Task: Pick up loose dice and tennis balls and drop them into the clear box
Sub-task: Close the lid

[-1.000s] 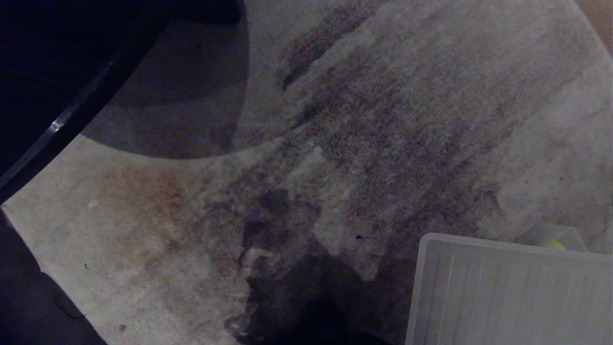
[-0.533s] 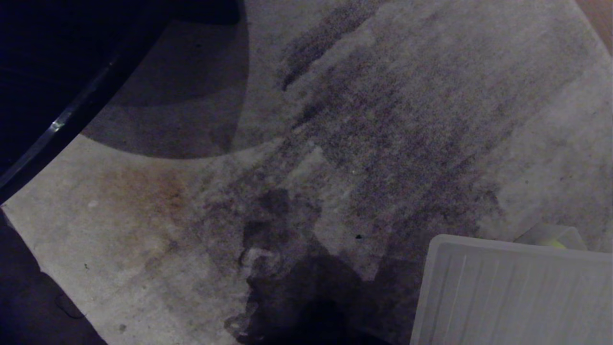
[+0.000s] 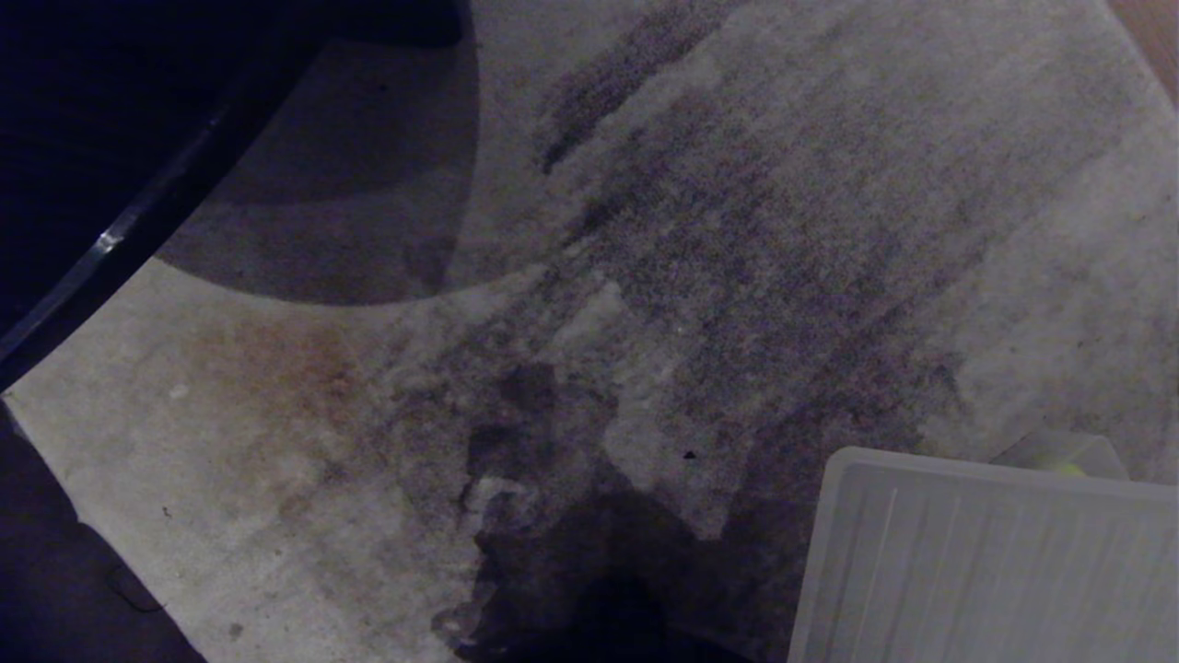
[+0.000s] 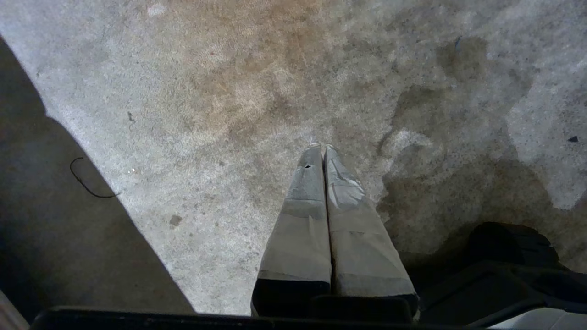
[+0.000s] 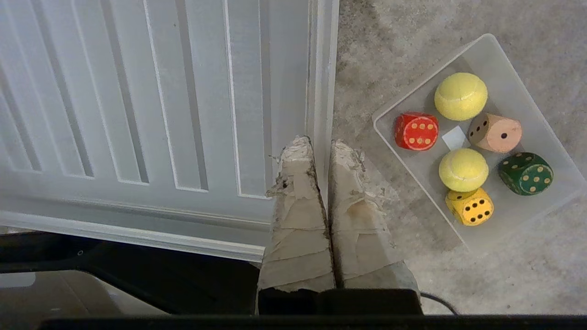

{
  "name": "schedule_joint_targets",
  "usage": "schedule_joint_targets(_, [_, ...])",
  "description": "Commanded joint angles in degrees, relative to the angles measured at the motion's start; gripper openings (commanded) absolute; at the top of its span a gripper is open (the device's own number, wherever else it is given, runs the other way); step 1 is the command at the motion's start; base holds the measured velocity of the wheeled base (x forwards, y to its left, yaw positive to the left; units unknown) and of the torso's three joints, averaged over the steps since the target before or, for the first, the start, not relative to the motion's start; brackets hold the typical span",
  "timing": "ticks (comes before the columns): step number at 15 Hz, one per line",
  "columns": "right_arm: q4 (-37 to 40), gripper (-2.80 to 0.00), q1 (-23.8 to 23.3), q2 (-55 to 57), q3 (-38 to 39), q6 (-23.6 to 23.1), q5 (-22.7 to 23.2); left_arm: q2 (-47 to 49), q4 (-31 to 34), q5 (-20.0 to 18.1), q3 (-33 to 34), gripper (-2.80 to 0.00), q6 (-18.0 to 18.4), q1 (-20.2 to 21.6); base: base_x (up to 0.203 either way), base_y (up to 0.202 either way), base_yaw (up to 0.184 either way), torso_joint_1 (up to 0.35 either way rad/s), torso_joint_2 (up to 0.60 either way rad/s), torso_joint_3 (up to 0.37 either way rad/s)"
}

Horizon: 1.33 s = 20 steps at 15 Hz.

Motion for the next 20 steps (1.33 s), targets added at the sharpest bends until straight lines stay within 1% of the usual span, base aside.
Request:
schedule_joint_targets(1, [0.0, -2.8, 0.0, 0.2, 0.0, 0.0, 0.0, 0.1, 0.0, 0.0, 0.1, -2.8, 0.1, 0.0, -0.057, 0.0, -0.001, 0.007, 0.0, 0.002])
schedule_joint_targets(14, [0.0, -2.8, 0.0, 0.2, 0.0, 0.0, 0.0, 0.1, 0.0, 0.0, 0.1, -2.8, -0.2, 0.0, -0.178, 0.0, 0.0, 0.002, 0.0, 0.003])
schedule_joint_targets(20, [-0.1, -2.8, 0.0, 0.2, 0.0, 0.0, 0.0, 0.1, 0.0, 0.0, 0.1, -2.8, -0.2, 0.0, -0.014, 0.0, 0.0, 0.0, 0.0, 0.001])
